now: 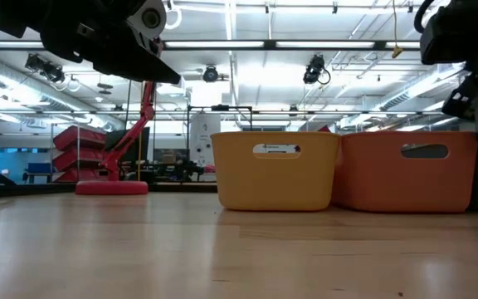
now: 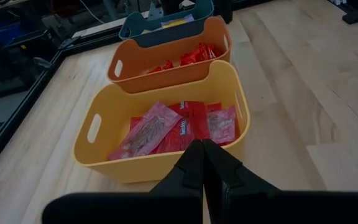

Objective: Sort candy
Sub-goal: Move the bins to the center of the table

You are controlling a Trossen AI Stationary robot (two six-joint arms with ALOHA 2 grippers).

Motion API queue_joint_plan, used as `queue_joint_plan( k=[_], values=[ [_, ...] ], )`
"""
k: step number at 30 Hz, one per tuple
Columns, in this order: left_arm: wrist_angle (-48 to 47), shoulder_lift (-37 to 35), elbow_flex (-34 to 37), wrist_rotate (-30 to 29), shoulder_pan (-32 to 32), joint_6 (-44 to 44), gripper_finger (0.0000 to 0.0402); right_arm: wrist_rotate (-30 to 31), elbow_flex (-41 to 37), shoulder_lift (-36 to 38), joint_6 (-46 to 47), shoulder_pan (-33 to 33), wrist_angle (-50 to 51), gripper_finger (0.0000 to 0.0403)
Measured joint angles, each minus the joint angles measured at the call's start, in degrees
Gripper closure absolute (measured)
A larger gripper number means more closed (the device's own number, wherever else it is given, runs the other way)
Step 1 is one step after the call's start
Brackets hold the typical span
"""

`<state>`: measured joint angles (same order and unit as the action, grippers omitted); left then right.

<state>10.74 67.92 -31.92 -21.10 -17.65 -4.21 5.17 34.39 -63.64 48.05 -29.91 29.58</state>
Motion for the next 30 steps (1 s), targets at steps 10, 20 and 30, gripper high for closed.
queue_joint_plan(
  k=[10, 20, 30],
  values=[
    [0.0, 0.0, 0.0, -0.22, 0.0, 0.01, 0.0401, 0.01, 0.0, 0.12, 0.42, 0.02, -0.2, 0.0403],
    [0.0, 0.0, 0.0, -0.26, 0.0, 0.02, 0.0401, 1.01, 0.0, 0.12, 0.44, 0.4, 0.0, 0.0403],
    [0.0, 0.0, 0.0, -0.31, 0.0, 0.37, 0.0401, 0.93, 0.0, 0.12, 0.33, 1.66, -0.02, 0.0403]
  ],
)
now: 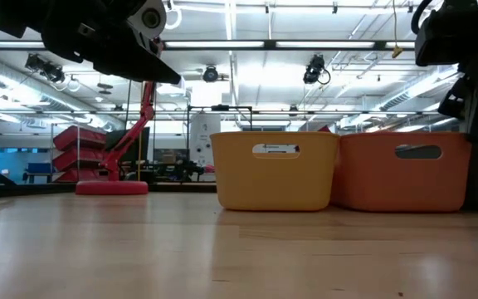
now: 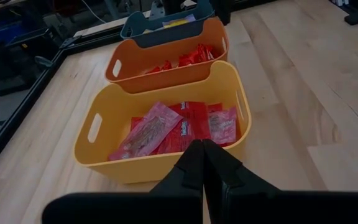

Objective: Sort candy
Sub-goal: Move the bins to the center of the table, then return to Home Position

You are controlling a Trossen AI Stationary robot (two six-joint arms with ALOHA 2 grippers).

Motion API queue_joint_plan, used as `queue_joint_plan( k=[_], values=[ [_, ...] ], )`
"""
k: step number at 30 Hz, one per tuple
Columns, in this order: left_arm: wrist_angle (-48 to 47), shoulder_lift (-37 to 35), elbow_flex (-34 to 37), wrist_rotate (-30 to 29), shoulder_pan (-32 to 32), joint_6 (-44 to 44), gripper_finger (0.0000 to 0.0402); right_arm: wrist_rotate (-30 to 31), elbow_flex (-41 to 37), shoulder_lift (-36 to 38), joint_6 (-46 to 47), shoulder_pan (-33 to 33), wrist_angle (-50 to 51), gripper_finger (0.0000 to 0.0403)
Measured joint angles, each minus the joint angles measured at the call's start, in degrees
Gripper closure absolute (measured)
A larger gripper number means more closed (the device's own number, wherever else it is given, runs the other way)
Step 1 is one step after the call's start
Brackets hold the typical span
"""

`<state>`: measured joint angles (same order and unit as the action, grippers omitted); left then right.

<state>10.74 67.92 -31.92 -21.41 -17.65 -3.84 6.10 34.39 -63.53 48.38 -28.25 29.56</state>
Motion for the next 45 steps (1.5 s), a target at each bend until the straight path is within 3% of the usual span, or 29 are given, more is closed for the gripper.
queue_joint_plan(
  k=[11, 21, 29, 33, 37, 42, 45],
  values=[
    [-0.31, 0.0, 0.0, -0.04, 0.0, 1.32, 0.0401, -3.37, 2.91, 3.76, -0.56, -0.86, 1.22, 0.0403],
    [-6.05, 2.32, 0.0, 1.17, -0.14, 5.88, 0.0401, 4.15, 10.32, 9.17, 5.57, -1.42, 22.68, 0.0403],
    [-2.53, -0.24, 0.0, 2.03, -3.32, -2.35, 0.0401, 16.09, 10.84, 14.81, -14.88, -2.05, 8.21, 0.0403],
    [1.1, -2.93, 0.01, 1.44, -3.71, -12.11, 0.0401, 19.24, 10.84, 15.82, -28.9, -0.51, -1.13, 0.0403],
    [3.33, -6.32, 0.0, 2.14, -1.48, -23.32, 0.0401, 19.4, 10.84, 15.85, -44.07, 3.26, -10.45, 0.0403],
    [-1.04, -14.31, 0.34, 10.12, 3.15, -24.26, 0.0401, 11.74, 10.84, 16.05, -57.57, 9.96, -18.17, 0.0403],
    [-1.76, -21.14, 2.41, 10.67, 3.67, -24.12, 0.0401, 9.2, 10.84, 17.82, -61.7, 12.89, -19.97, 0.0403]
  ],
)
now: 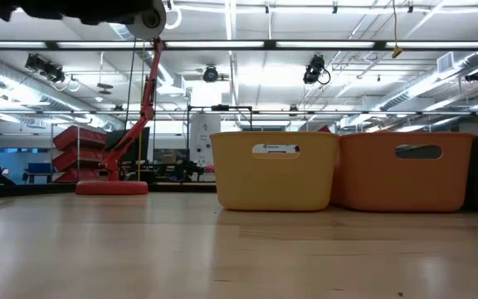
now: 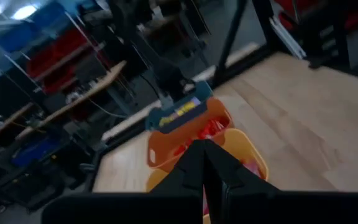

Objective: Sort candy
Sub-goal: Return to Home Position

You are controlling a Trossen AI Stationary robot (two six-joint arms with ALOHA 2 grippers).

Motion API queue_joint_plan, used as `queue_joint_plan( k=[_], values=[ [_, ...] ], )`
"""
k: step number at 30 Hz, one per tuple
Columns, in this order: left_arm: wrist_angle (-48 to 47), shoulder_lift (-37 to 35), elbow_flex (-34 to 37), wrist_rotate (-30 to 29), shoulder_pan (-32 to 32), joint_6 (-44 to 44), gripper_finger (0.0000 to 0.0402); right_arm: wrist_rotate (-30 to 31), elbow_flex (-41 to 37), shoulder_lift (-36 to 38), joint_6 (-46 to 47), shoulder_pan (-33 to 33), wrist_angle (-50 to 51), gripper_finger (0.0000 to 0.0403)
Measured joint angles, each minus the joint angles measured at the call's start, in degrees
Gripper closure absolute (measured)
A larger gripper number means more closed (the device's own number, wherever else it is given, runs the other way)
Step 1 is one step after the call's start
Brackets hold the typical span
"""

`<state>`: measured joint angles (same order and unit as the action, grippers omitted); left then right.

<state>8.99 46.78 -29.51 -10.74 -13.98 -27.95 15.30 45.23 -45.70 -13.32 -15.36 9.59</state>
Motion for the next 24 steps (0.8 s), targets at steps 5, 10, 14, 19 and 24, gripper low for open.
queue_joint_plan(
  k=[5, 10, 14, 19, 24],
  values=[
    [-3.48, -13.78, 4.08, -0.63, -0.44, 1.11, 0.0401, -0.83, 0.0, 5.34, -3.38, 2.06, 0.12, 0.0403],
    [-8.97, -24.87, 6.34, -2.93, -0.48, 1.19, 0.0401, -5.96, -1.24, 10.09, -4.37, 2.48, -1.23, 0.0403],
    [-11.09, -31.68, 8.17, -2.4, -0.46, 1.19, 0.0401, -6.15, -4.47, 13.44, -4.44, 2.48, -1.4, 0.0403],
    [-15.32, -39.13, 10.81, -1.38, -0.46, 2.58, 0.0401, -6.11, -8.21, 19.25, -4.44, 2.48, -1.65, 0.0403],
    [-17.08, -45.35, 11.81, -0.47, -0.48, 3.99, 0.0401, -6.13, -11.45, 26.94, -4.44, 2.48, -2.39, 0.0403]
  ],
)
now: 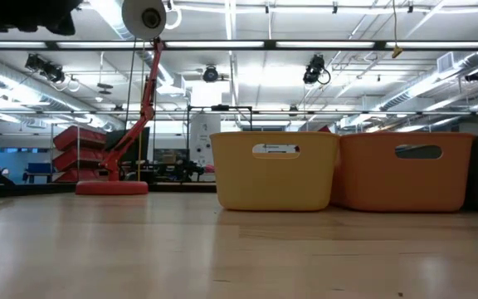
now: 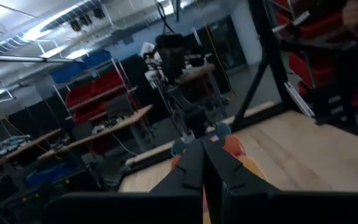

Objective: Sort candy
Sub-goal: Return to Home Position

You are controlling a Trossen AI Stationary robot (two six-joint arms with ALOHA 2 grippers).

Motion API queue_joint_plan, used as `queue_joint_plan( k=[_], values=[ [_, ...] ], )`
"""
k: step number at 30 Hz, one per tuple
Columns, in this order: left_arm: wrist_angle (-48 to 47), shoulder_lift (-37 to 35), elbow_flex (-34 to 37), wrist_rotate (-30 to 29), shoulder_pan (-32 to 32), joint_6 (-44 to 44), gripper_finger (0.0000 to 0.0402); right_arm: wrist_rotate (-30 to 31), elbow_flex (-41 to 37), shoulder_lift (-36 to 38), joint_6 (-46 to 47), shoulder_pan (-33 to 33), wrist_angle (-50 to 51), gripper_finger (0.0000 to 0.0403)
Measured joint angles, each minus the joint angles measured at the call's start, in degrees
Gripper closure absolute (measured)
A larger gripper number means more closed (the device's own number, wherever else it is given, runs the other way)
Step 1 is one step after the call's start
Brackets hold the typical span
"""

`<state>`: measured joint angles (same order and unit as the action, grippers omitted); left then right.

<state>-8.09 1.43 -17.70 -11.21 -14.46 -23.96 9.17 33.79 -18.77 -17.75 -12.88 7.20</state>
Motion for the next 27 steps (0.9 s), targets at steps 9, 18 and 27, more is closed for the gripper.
queue_joint_plan(
  k=[9, 18, 27],
  values=[
    [-2.53, -1.44, 2.25, 1.01, 0.0, 0.43, 0.0401, -0.02, -9.6, 11.21, 1.12, 0.0, -3.22, 0.0403],
    [-3.17, -1.46, 2.6, 2.0, -0.02, 3.19, 0.0401, -0.04, -16.17, 18.69, 4.02, 0.0, -4.09, 0.0403],
    [4.13, -1.44, 10.38, 1.98, 0.0, 3.64, 0.0401, -0.49, -21.61, 18.6, 4.52, 0.0, -9.05, 0.0403]
  ],
)
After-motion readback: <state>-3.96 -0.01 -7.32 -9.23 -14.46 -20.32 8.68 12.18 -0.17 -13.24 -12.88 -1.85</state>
